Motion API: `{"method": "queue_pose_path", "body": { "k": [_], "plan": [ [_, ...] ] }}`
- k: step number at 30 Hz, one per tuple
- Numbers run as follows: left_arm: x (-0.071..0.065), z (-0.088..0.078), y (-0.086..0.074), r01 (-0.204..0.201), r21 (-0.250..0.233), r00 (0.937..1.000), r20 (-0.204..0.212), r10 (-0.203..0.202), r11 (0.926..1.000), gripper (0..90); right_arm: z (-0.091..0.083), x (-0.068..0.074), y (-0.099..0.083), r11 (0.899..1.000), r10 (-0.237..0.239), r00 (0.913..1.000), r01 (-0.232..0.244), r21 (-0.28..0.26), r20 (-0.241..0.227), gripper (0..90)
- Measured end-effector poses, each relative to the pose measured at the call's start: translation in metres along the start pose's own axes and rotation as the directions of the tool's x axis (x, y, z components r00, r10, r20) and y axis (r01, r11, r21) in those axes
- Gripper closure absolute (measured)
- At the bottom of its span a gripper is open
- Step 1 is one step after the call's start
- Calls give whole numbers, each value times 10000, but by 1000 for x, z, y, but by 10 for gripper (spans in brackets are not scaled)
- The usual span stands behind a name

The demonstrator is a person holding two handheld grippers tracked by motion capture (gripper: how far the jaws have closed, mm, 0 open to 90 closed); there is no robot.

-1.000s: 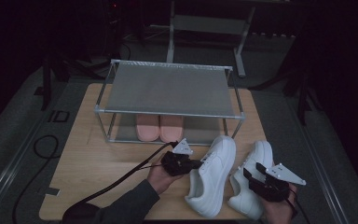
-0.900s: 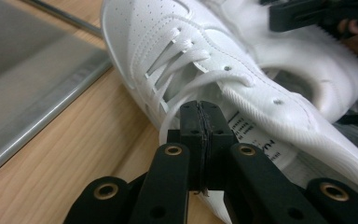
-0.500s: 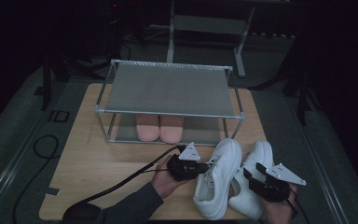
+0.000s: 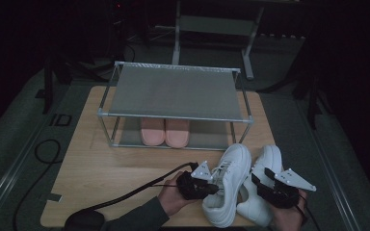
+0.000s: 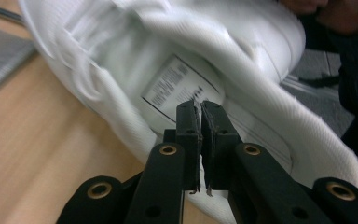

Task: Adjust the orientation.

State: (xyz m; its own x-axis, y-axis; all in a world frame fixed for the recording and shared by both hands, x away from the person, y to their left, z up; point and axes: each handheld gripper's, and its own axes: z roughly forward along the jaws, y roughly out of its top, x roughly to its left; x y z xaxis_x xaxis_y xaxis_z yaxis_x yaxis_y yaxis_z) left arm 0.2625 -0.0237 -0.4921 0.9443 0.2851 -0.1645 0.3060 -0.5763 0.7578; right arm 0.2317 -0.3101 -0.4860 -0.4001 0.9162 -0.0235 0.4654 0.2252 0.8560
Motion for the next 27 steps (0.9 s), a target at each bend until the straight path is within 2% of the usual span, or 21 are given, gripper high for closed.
{"method": "queue_pose_path", "body": {
  "k": [2, 4, 11, 12, 18, 22, 27],
  "plan": [
    [0, 3, -2, -67, 235, 9998, -198, 72, 9997, 885, 0, 0, 0, 10000, 0, 10000, 0, -4, -3, 434],
    [1, 3, -3, -27, 235, 9998, -174, 31, 9997, 895, 0, 0, 0, 10000, -1, 10000, 1, -3, 2, 434],
    [8, 0, 0, -91, 250, 9989, -464, 103, 9996, 898, 0, 0, 0, 10000, -5, 10000, 5, -5, 20, 434],
    [12, -1, 1, -73, 230, 9979, -649, 88, 9997, 898, -1, 0, 0, 10000, -6, 10000, 6, -13, 18, 434],
    [23, -7, 4, -17, 318, 9941, -1081, 51, 9995, 898, 0, 0, 0, 10000, -18, 10000, 18, -4, 14, 434],
    [25, -9, 5, 22, 323, 9945, -1052, 12, 9995, 897, 0, -1, 0, 10000, -14, 10000, 14, -22, 0, 434],
    [21, -2, 4, 119, 435, 9972, -743, -87, 9990, 897, 0, 0, 0, 10000, -11, 10000, 11, -7, 12, 434]
  ]
}}
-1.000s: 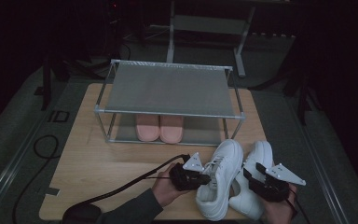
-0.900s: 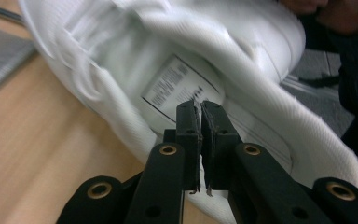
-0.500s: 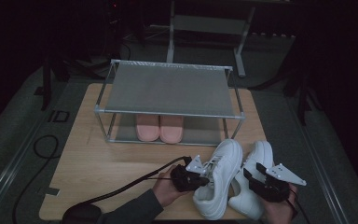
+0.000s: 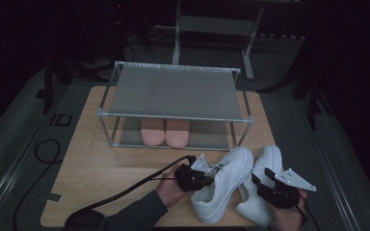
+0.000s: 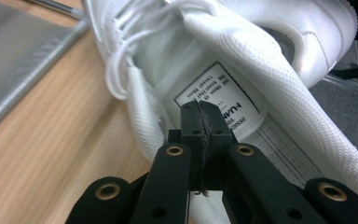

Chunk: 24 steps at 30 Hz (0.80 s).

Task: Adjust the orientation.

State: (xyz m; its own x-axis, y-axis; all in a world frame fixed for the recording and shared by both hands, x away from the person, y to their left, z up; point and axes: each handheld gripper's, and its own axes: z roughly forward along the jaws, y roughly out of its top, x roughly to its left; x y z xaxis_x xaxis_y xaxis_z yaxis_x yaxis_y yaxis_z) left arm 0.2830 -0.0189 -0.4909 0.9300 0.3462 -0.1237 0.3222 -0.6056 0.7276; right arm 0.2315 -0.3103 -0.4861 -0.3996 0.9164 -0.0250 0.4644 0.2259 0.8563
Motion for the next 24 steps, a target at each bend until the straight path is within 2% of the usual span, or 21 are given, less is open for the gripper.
{"method": "queue_pose_path", "body": {
  "k": [3, 5, 8, 11, 14, 19, 21, 22, 24],
  "plan": [
    [-3, 4, -1, -68, 115, 9999, 97, 67, 9999, 897, 0, 0, 0, 10000, 2, 10000, -2, 5, -1, 435],
    [-5, 10, -3, -191, 394, 9998, -13, 192, 9990, 898, 0, 0, 0, 10000, 6, 10000, -6, -3, -15, 435],
    [-4, 9, -3, -253, 578, 9995, -185, 264, 9980, 900, 0, 0, 0, 10000, 1, 10000, -1, -10, -16, 435],
    [-4, 3, -6, -428, 834, 9983, -352, 459, 9956, 900, 0, -1, 0, 10000, 12, 10000, -12, -14, -28, 434],
    [-5, -3, -7, -492, 831, 9979, -380, 525, 9953, 900, 0, 0, 0, 10000, 10, 10000, -10, -15, -20, 435],
    [-2, -9, -11, -293, 869, 9987, -390, 328, 9958, 900, 0, -1, 0, 10000, 8, 10000, -8, -14, -12, 435],
    [-2, -13, -13, -145, 885, 9996, -219, 165, 9960, 900, 0, -1, 0, 10000, 13, 10000, -13, -26, -15, 435],
    [-4, -15, -14, 4, 776, 10000, 92, -11, 9970, 900, 0, 0, 0, 10000, 22, 10000, -22, -10, -25, 435],
    [-8, -15, -15, -66, 831, 9998, 214, 48, 9965, 900, 0, 0, 0, 10000, 1, 10000, -1, 12, -9, 435]
  ]
}}
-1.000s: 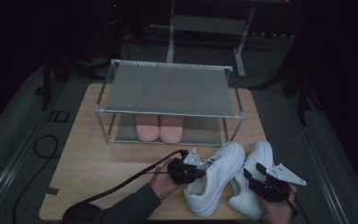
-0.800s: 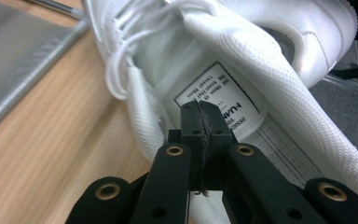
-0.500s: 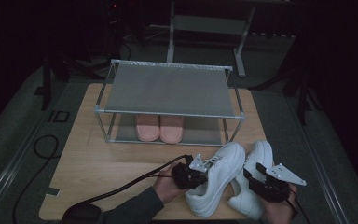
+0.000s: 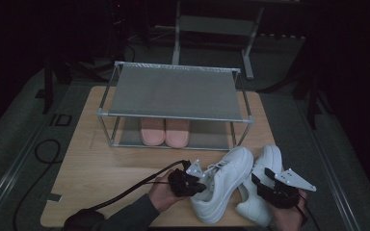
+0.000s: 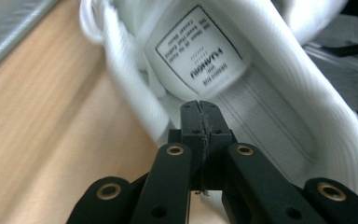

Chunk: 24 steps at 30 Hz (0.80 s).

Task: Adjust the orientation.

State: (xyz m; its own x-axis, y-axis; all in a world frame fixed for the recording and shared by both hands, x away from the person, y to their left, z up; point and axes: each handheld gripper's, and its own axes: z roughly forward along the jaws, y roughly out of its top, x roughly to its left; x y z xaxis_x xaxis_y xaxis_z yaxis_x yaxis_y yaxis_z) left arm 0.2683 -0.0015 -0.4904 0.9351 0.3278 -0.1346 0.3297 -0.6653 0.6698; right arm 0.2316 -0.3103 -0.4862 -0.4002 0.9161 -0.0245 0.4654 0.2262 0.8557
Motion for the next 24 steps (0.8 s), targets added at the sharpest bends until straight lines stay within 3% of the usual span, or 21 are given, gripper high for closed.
{"method": "queue_pose_path", "body": {
  "k": [2, 6, 10, 15, 24],
  "plan": [
    [-2, 0, -1, -92, 142, 10000, -31, 93, 9999, 900, 0, 0, 0, 10000, -4, 10000, 4, -5, -6, 435],
    [-3, 2, -7, 154, 177, 9993, 335, -160, 9997, 900, 0, 0, 0, 10000, -10, 10000, 10, -9, 4, 434],
    [-3, 0, -7, 133, 259, 9994, 305, -141, 9996, 900, 0, 0, 0, 10000, -8, 10000, 8, -16, -4, 434],
    [2, -11, -13, 182, 421, 9998, -32, -181, 9989, 900, -1, -1, 0, 10000, 19, 10000, -19, -30, -4, 435],
    [1, -15, -16, 368, 241, 9991, 209, -373, 9990, 900, 0, 0, 0, 10000, -4, 10000, 4, -7, 22, 434]
  ]
}}
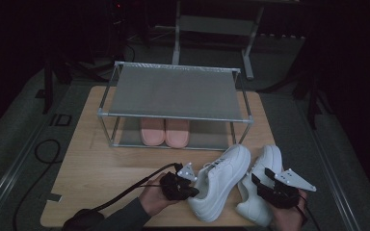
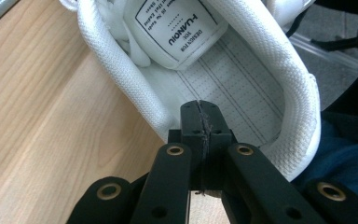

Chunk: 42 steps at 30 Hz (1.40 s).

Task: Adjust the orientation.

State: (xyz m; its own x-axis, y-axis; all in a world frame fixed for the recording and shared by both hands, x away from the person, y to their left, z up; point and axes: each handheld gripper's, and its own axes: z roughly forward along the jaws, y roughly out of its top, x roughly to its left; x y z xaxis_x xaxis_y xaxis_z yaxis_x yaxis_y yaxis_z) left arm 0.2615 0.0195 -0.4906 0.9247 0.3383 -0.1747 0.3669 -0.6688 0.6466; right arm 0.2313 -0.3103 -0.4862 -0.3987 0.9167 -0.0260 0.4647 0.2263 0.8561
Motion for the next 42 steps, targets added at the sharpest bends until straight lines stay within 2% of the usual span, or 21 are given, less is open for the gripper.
{"method": "queue_pose_path", "body": {
  "k": [6, 11, 14, 17, 19, 21, 23, 24, 25, 27, 28, 29, 32, 37, 42],
  "plan": [
    [-8, -2, -1, -121, 90, 9994, 318, 118, 9999, 900, 0, 0, 0, 10000, 10, 10000, -10, -7, -21, 434],
    [-11, -3, -2, -158, 239, 9993, 335, 150, 9996, 900, 0, 0, 0, 10000, -3, 10000, 3, 1, 0, 434],
    [-9, -3, -2, -65, 120, 9993, 368, 61, 9999, 900, 0, 0, 0, 10000, 4, 10000, -4, 1, 6, 434],
    [-5, -1, -1, 54, 80, 9999, 135, -55, 10000, 900, 0, 1, 0, 10000, 8, 10000, -8, -3, 16, 434],
    [-1, 0, 1, 201, -91, 9994, 285, -198, 9998, 900, 0, 0, 0, 10000, 13, 10000, -13, -12, 0, 434],
    [0, 0, 3, 179, -188, 9994, 291, -173, 9997, 899, 0, 0, 0, 10000, 9, 10000, -9, -11, 5, 434],
    [1, -1, 7, 138, -301, 9997, 196, -132, 9995, 899, 0, 0, 0, 10000, 14, 10000, -14, -14, 5, 434],
    [2, -2, 9, 41, -250, 9999, -167, -45, 9997, 899, 0, 0, 0, 10000, 0, 10000, 0, -17, 17, 434],
    [4, -1, 10, -107, 141, 9953, -964, 120, 9998, 900, 0, 0, 0, 10000, -4, 10000, 4, -21, 16, 434],
    [12, 1, 9, 286, 248, 9954, -925, -262, 9993, 900, 0, 0, 0, 10000, 6, 10000, -6, -23, 1, 434],
    [13, 2, 9, 316, 317, 9936, -1097, -280, 9990, 900, 0, 0, 0, 10000, 1, 10000, -1, -23, 3, 434],
    [12, 3, 10, 357, 138, 9957, -858, -344, 9993, 900, 0, 0, 0, 10000, 4, 10000, -4, -27, -6, 436],
    [9, 4, 12, 342, -60, 9972, -671, -346, 9994, 900, 0, 0, 0, 10000, 24, 10000, -24, -20, -22, 437],
    [5, -1, 15, 106, -358, 9987, -493, -123, 9993, 900, 0, 0, 0, 10000, 18, 10000, -18, -4, -9, 437],
    [1, -5, 25, -62, -615, 9987, -514, 31, 9981, 898, 0, 1, 0, 10000, 15, 10000, -15, -8, 7, 436]
  ]
}}
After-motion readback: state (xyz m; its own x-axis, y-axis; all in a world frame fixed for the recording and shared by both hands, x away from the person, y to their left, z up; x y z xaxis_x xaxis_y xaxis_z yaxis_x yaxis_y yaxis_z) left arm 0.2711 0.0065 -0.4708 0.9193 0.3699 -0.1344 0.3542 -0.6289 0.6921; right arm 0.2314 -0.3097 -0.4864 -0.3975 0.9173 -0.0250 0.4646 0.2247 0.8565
